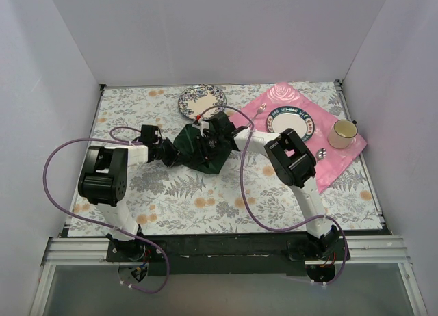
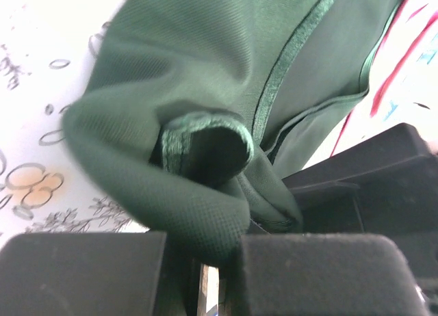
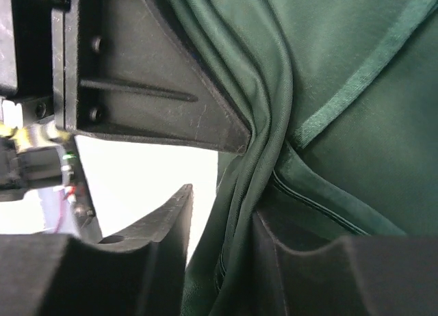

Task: Fold the napkin, place the utensils inside, and roll it up
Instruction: Roll the napkin with the utensil

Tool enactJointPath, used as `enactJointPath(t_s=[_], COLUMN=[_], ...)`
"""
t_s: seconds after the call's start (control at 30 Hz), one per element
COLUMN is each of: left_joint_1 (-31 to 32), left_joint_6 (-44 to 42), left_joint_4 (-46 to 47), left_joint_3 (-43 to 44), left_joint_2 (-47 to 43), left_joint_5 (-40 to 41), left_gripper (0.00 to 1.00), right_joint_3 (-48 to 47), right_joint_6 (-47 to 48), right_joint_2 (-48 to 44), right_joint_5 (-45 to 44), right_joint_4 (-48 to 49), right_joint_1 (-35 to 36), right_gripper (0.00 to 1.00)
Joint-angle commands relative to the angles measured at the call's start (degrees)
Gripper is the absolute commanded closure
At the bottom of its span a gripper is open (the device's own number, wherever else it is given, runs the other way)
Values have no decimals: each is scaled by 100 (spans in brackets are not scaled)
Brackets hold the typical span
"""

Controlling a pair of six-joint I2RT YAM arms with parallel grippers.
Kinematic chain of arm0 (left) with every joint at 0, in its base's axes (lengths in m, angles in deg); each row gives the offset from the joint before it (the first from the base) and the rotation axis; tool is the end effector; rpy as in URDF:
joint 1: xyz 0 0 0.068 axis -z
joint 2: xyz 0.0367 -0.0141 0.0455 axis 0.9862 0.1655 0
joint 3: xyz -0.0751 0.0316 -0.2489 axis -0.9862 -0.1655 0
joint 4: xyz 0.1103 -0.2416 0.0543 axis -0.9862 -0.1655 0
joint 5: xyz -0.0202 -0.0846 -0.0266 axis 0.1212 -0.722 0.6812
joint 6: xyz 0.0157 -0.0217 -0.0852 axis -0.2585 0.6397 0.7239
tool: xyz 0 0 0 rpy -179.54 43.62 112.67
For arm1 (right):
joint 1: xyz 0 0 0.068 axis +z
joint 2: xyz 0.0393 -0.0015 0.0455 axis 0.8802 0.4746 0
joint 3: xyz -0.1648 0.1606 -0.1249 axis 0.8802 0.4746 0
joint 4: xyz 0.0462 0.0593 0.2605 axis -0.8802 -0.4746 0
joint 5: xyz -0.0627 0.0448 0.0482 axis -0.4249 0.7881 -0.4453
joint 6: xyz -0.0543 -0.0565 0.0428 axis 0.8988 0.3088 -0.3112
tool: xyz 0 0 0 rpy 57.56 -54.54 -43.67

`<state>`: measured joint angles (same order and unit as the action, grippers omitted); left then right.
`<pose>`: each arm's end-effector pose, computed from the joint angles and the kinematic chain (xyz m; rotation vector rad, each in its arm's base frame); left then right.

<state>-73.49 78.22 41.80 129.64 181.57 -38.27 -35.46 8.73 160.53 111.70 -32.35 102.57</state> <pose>0.3415 -0.0817 0.0723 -1.7110 2.3596 -1.1513 0.3555 0.3783 0.0923 -0.8120 2.3277 1.3749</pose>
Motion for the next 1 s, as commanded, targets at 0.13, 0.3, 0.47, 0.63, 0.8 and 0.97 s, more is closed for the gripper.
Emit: enactJointPath(t_s=[0.13,0.3,0.47,0.63,0.8,0.97], left_joint_1=[31,40,49,57,58,58], left_joint_6=[-159,-159,-133,-124,-133,-141], left_joint_4=[-93,-181,-234,-278,-313,-339], left_joint_3=[178,301,336,398,433,486], left_joint_2=[132,9,-97,-141,-176,-211], left_joint_5=[43,16,-19,-19,-28,-37], left_gripper=[100,100,100,100,100,100], right_joint_3=[-666,-465,-516,-814,-763,-815], right_joint_6=[1678,2424,2830,3067,3094,3059], right_joint_2=[-388,-713,-785,-539,-652,-644], right_joint_5=[-1830,-2568,-3446,-4166,-4863,-4811], right_joint_4=[-2467,-2513,-2416,-2520,-2329,-2354], right_joint_1=[128,400,664,954,1086,1025], right_gripper=[39,33,31,34,38,53])
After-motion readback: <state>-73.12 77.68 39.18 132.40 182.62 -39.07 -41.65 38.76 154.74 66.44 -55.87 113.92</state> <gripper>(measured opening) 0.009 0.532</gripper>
